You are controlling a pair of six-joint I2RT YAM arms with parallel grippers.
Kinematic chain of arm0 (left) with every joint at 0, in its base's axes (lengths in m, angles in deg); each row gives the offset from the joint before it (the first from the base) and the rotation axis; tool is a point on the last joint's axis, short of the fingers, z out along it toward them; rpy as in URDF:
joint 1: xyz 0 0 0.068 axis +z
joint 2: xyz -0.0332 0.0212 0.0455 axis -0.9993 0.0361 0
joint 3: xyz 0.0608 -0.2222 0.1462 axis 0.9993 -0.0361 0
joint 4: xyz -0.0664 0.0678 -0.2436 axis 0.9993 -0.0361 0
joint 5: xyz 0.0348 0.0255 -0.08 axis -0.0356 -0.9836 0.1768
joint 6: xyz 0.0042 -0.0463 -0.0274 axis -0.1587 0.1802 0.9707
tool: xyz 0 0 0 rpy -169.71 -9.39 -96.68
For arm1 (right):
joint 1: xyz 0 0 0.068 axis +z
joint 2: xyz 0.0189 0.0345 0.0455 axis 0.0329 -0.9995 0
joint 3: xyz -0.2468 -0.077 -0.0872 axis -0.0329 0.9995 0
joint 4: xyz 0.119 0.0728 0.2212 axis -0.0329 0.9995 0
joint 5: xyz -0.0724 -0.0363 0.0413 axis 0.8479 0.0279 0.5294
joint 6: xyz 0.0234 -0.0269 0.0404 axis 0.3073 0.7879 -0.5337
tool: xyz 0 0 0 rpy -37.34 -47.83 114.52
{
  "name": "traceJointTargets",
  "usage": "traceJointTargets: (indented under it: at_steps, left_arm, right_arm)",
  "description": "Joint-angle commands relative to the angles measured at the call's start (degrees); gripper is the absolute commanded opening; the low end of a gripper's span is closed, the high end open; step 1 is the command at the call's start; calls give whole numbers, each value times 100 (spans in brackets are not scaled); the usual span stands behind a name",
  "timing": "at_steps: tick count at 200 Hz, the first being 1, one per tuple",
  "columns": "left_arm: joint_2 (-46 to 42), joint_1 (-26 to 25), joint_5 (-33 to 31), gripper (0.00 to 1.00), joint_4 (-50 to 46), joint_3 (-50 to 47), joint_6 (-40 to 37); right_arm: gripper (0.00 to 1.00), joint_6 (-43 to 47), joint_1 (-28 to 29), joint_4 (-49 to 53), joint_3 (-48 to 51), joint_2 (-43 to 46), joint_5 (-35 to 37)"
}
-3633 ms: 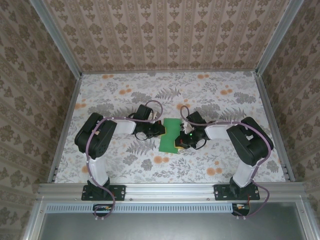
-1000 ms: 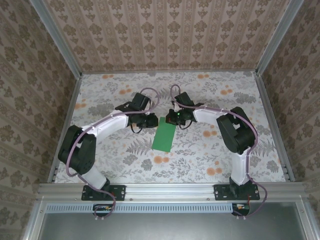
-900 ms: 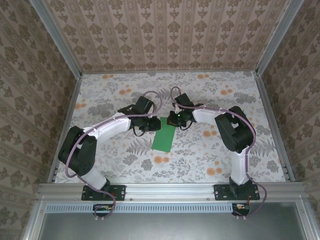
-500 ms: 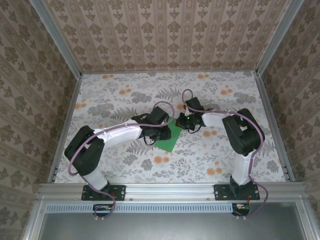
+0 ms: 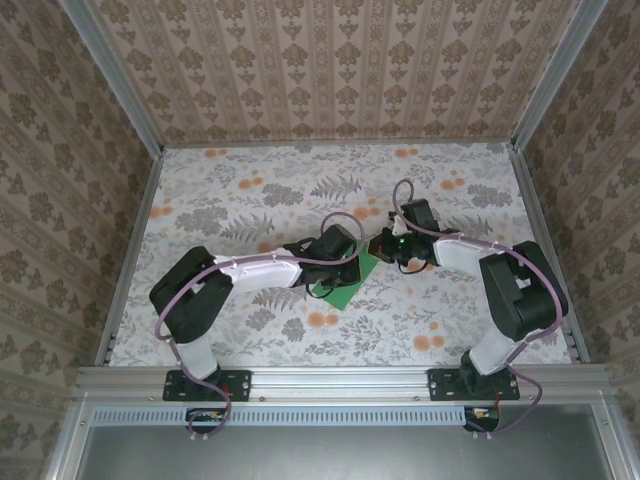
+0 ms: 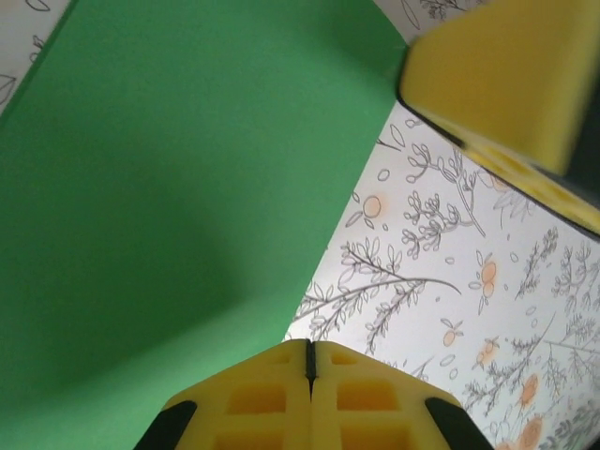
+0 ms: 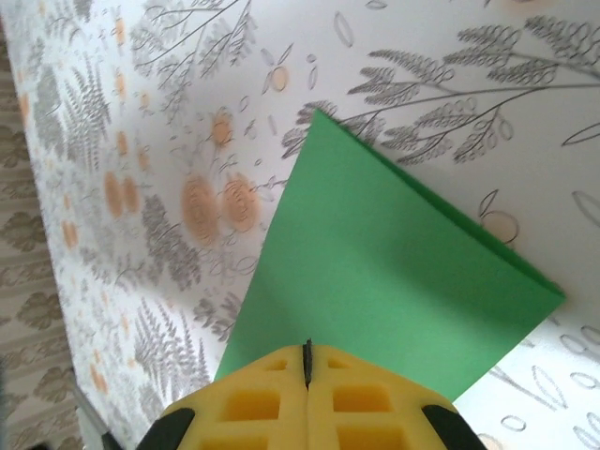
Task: Fold a paper plane with a square sheet of paper (pick it up from the middle)
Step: Rotate the square sheet of paper at the center of the table, then hold the square sheet of paper at the center of the table, then fold the square sheet of paper in half at the center of the table.
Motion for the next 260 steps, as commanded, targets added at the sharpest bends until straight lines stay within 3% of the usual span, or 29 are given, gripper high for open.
traceJointTargets:
  at_steps: [1, 37, 66, 179, 260]
  left_arm:
    - [195, -14, -23, 0, 413, -111, 403]
    - [414, -27, 153, 0, 1262, -464, 899]
    - [488, -3, 204, 0, 1388, -509, 934]
    - [541, 5, 87, 0, 715, -558, 995]
    - [585, 19, 169, 0, 125, -867, 1413]
  right_arm:
    - [0, 229, 9, 86, 233, -11, -530]
    - [0, 232, 13, -41, 356, -286, -754]
    - [0, 296, 56, -64, 312, -498, -847]
    - [0, 561, 160, 287, 13, -977, -371]
    - [0, 705, -543, 439, -709, -1445, -156]
